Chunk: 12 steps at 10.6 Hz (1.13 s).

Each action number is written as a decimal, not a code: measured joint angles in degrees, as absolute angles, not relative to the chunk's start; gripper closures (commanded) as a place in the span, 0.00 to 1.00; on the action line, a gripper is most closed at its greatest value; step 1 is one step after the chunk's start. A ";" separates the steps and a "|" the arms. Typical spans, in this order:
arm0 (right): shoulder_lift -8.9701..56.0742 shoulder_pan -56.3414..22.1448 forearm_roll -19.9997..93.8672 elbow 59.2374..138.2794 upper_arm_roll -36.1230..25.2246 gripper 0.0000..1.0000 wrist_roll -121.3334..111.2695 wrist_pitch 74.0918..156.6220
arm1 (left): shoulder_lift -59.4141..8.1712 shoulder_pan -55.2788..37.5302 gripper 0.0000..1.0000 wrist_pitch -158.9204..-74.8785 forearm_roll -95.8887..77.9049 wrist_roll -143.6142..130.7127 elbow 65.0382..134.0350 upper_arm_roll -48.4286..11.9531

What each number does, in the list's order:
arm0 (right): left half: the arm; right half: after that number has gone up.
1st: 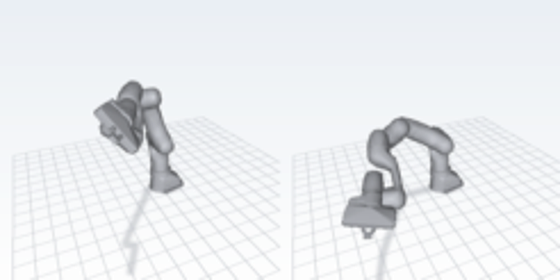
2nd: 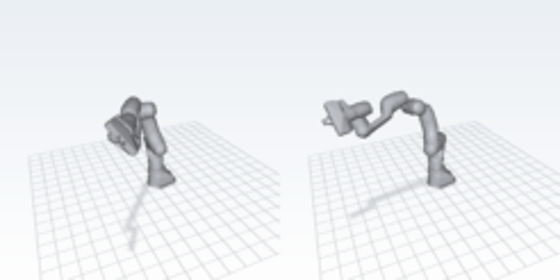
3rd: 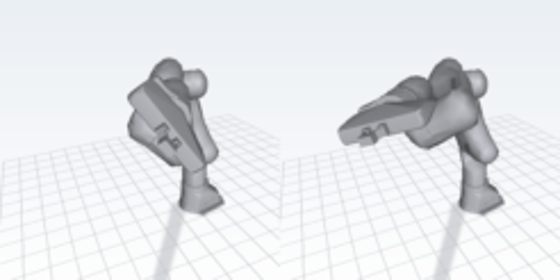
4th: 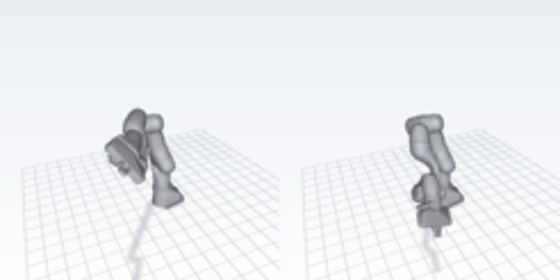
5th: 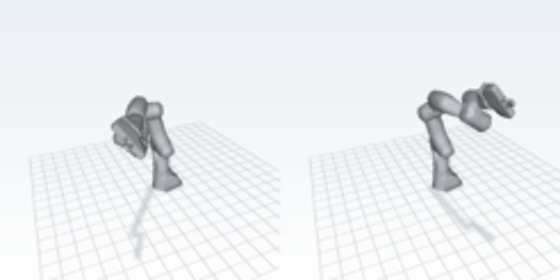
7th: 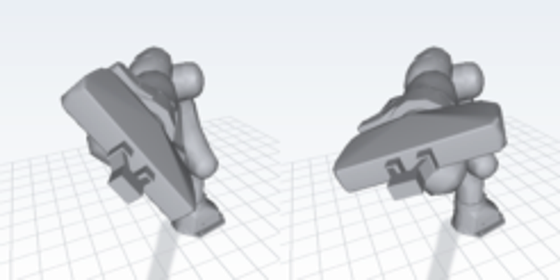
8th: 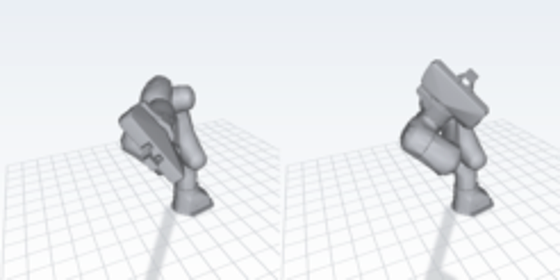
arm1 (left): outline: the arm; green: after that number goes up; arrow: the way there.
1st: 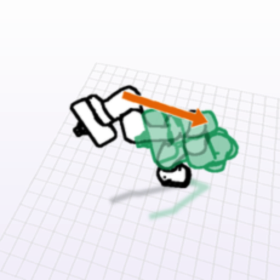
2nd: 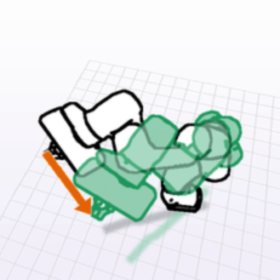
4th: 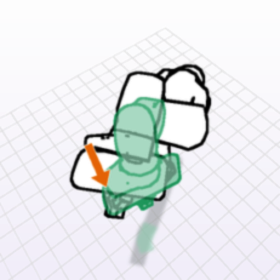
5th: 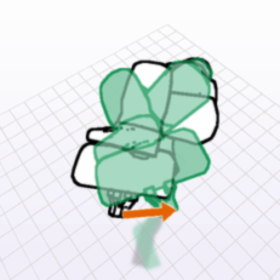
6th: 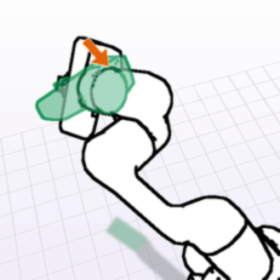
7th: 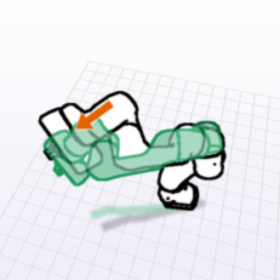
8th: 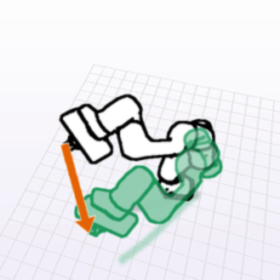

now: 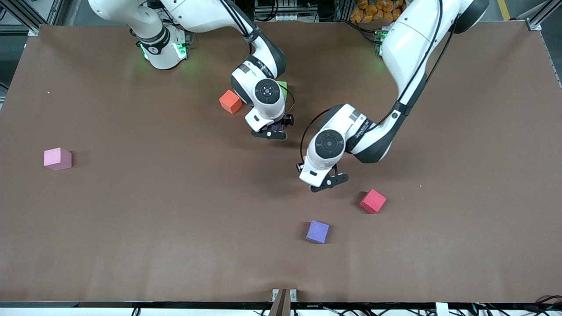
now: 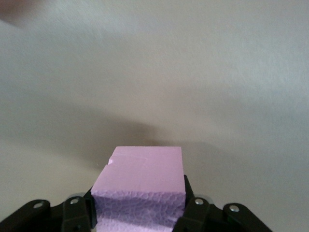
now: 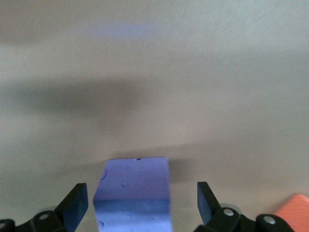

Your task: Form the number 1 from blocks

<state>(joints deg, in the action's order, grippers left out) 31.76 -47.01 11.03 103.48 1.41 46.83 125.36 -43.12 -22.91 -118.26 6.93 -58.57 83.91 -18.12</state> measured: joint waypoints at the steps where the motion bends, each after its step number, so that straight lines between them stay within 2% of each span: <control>1: 29.74 -44.90 11.03 102.85 1.34 0.00 44.32 120.78 | -43.26 -24.07 1.00 -118.26 6.93 -58.60 83.98 -18.17; 5: 20.31 -37.49 10.58 102.75 1.14 0.00 35.70 105.63 | -44.16 -28.91 1.00 -118.32 6.93 -58.68 84.15 -18.30; 9: 14.72 -31.65 8.65 104.90 1.04 0.00 31.65 99.29 | -46.11 -35.20 1.00 -122.13 6.93 -58.88 84.13 -17.77; 12: 8.25 -25.56 8.57 105.67 0.97 0.00 30.52 95.50 | -46.75 -36.11 1.00 -123.19 6.93 -58.91 84.09 -17.58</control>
